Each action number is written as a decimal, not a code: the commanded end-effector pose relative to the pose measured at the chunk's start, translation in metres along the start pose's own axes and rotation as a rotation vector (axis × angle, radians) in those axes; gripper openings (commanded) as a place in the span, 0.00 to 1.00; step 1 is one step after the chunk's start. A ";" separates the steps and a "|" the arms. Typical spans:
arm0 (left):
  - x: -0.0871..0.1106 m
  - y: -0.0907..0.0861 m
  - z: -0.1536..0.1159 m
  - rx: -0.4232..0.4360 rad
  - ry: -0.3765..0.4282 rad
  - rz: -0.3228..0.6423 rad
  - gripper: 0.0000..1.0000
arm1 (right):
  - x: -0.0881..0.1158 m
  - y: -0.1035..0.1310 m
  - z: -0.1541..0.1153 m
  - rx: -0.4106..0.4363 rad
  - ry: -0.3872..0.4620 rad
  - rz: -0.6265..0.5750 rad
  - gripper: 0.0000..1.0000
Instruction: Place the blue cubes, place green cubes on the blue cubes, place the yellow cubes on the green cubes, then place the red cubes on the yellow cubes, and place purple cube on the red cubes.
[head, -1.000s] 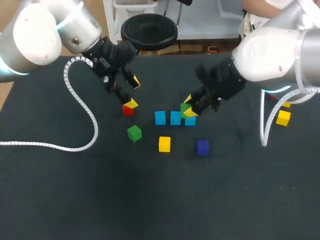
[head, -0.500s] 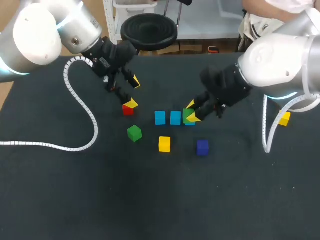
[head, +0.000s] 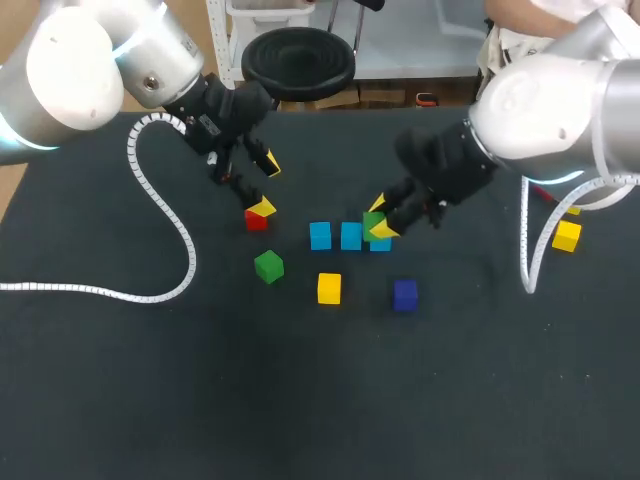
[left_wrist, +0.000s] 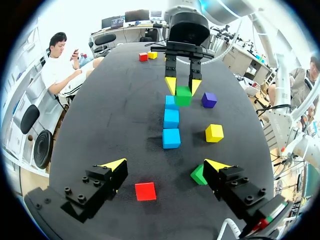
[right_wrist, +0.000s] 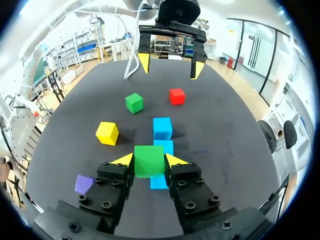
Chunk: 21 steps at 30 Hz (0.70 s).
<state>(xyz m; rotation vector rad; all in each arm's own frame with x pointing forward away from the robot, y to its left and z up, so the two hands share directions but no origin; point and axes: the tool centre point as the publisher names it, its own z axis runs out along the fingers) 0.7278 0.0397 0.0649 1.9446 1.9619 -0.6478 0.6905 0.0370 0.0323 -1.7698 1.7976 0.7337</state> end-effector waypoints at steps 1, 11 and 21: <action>-0.001 0.001 0.000 0.003 0.005 -0.001 1.00 | -0.002 -0.003 0.001 -0.005 0.011 0.000 0.00; -0.001 0.001 0.000 0.003 0.005 -0.001 1.00 | 0.001 -0.004 0.006 -0.016 0.015 0.009 0.00; -0.001 0.001 0.000 0.003 0.005 -0.001 1.00 | 0.003 -0.006 0.006 -0.016 0.016 0.015 0.00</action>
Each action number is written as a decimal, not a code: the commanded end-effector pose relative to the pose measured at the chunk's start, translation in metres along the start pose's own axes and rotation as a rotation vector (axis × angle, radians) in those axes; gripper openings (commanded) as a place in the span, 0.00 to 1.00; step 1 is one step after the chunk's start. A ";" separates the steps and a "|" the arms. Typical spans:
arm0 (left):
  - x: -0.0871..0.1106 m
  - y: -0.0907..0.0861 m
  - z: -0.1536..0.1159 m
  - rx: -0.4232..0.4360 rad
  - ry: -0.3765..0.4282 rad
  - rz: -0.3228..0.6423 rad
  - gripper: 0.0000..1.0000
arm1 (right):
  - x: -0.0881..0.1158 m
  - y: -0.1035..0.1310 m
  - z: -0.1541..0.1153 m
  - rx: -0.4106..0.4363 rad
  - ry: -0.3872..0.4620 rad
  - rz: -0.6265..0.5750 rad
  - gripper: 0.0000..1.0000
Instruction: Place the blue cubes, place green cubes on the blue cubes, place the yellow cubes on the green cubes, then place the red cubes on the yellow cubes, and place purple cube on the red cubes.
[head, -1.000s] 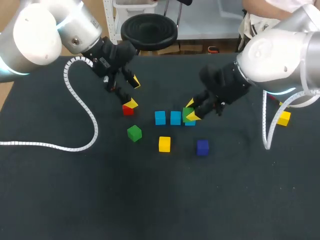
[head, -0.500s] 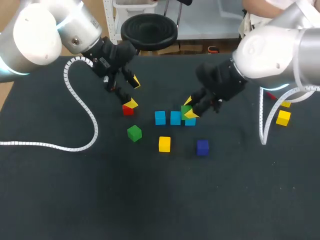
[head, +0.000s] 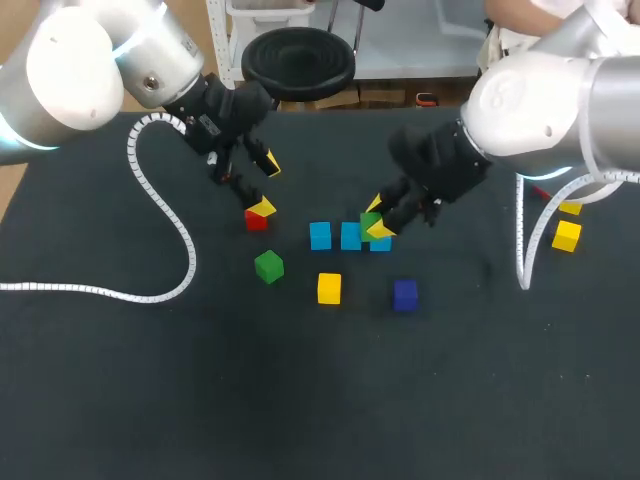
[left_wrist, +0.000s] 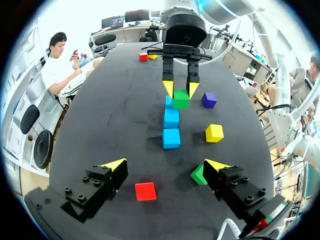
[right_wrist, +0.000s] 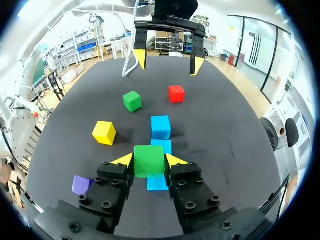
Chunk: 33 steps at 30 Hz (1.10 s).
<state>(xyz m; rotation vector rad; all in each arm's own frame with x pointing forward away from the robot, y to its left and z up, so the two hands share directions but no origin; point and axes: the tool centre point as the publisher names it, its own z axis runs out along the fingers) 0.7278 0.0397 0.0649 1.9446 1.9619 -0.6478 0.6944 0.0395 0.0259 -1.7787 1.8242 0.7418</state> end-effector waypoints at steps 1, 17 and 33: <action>-0.001 0.001 0.000 0.003 0.005 -0.001 1.00 | 0.000 -0.002 0.000 0.000 -0.001 0.000 0.00; -0.001 0.001 0.000 0.003 0.005 -0.001 1.00 | 0.001 -0.007 0.003 -0.010 0.000 0.005 0.00; -0.001 0.001 0.000 0.003 0.005 -0.001 1.00 | 0.001 -0.012 0.005 -0.015 0.002 0.008 0.00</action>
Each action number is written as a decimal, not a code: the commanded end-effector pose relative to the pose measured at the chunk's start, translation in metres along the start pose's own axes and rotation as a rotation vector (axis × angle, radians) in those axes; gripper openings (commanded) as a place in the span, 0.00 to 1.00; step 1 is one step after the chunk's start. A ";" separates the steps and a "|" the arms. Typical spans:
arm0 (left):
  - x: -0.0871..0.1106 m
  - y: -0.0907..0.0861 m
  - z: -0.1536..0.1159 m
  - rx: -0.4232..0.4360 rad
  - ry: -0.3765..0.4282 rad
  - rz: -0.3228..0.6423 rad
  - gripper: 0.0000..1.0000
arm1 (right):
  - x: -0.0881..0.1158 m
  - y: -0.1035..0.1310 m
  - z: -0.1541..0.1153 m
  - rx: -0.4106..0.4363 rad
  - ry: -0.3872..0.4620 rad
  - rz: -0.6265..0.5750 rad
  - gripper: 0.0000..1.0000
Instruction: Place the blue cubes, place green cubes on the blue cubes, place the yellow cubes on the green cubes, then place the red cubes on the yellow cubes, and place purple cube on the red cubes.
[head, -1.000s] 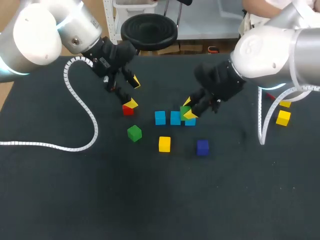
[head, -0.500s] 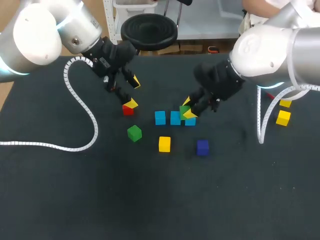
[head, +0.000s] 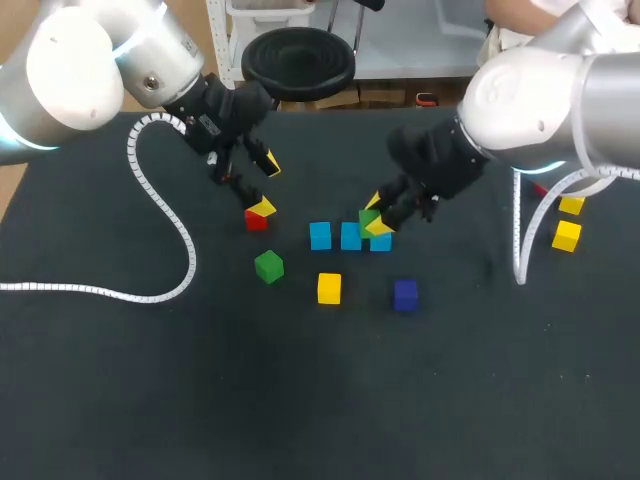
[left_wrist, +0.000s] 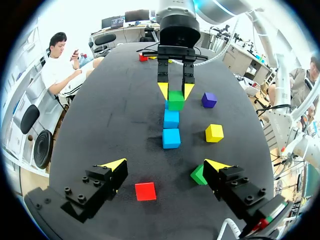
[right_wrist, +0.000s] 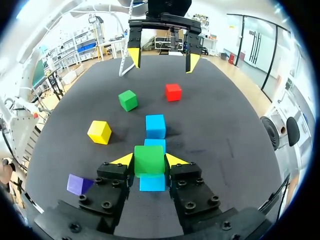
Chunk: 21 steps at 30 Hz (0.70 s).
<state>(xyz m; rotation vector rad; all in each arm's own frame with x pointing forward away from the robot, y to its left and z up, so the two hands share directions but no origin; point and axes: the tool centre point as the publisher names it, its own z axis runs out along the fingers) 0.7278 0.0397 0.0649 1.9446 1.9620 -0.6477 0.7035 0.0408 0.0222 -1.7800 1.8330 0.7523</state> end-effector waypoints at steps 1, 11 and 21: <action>-0.001 0.001 0.000 0.003 0.005 -0.001 1.00 | 0.000 -0.003 0.002 -0.007 -0.001 0.000 0.00; -0.001 0.001 0.000 0.003 0.005 -0.001 1.00 | 0.001 -0.004 0.004 -0.012 0.002 0.007 0.00; -0.001 0.001 0.000 0.003 0.005 -0.001 1.00 | 0.003 -0.002 0.003 -0.016 0.001 0.014 0.41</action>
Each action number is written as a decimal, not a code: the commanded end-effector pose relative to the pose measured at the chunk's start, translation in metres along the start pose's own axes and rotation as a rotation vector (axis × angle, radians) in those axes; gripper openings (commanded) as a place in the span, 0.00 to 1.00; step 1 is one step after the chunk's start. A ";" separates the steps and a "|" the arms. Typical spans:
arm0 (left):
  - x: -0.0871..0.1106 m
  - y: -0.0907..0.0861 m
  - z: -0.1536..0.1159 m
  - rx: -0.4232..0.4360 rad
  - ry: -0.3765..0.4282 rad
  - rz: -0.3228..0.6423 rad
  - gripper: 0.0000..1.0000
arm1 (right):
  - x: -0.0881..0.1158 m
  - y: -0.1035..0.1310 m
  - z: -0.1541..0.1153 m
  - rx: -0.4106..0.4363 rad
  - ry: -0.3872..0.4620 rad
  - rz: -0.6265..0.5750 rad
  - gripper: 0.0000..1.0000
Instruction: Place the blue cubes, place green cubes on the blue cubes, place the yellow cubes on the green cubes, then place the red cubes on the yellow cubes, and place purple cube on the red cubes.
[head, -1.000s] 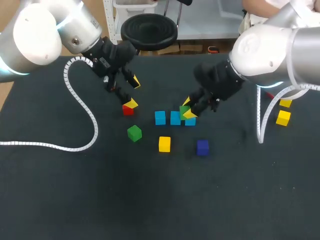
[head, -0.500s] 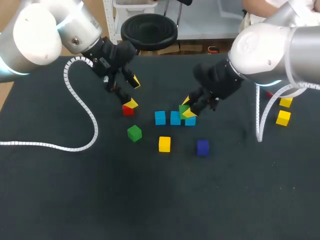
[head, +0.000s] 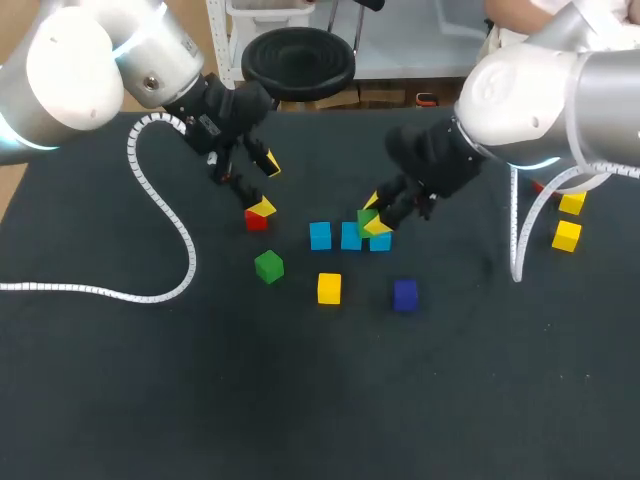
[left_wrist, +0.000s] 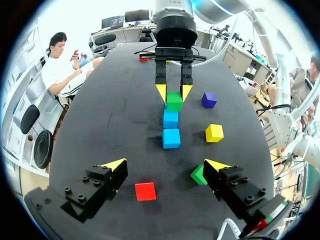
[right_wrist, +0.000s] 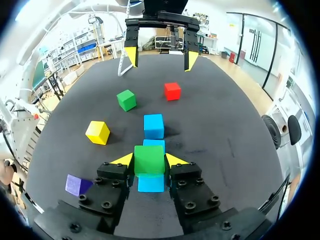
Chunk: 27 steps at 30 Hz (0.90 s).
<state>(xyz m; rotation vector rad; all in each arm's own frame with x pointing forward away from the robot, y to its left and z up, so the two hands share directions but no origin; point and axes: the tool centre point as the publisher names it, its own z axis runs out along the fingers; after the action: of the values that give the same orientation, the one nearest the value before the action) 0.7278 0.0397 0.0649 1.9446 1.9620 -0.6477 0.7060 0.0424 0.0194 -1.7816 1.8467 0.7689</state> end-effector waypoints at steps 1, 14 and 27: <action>-0.001 0.001 0.000 0.003 0.005 -0.001 1.00 | 0.002 0.001 -0.001 -0.002 -0.004 0.003 0.49; -0.001 0.001 0.000 0.003 0.005 -0.001 1.00 | 0.002 0.013 -0.021 0.031 -0.029 0.007 1.00; -0.001 0.001 0.000 0.003 0.005 -0.001 1.00 | 0.004 0.037 -0.076 0.133 -0.099 -0.015 1.00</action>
<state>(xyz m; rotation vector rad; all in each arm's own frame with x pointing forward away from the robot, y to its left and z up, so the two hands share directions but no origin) 0.7278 0.0397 0.0649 1.9446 1.9620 -0.6477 0.6903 0.0033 0.0657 -1.6797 1.7898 0.7319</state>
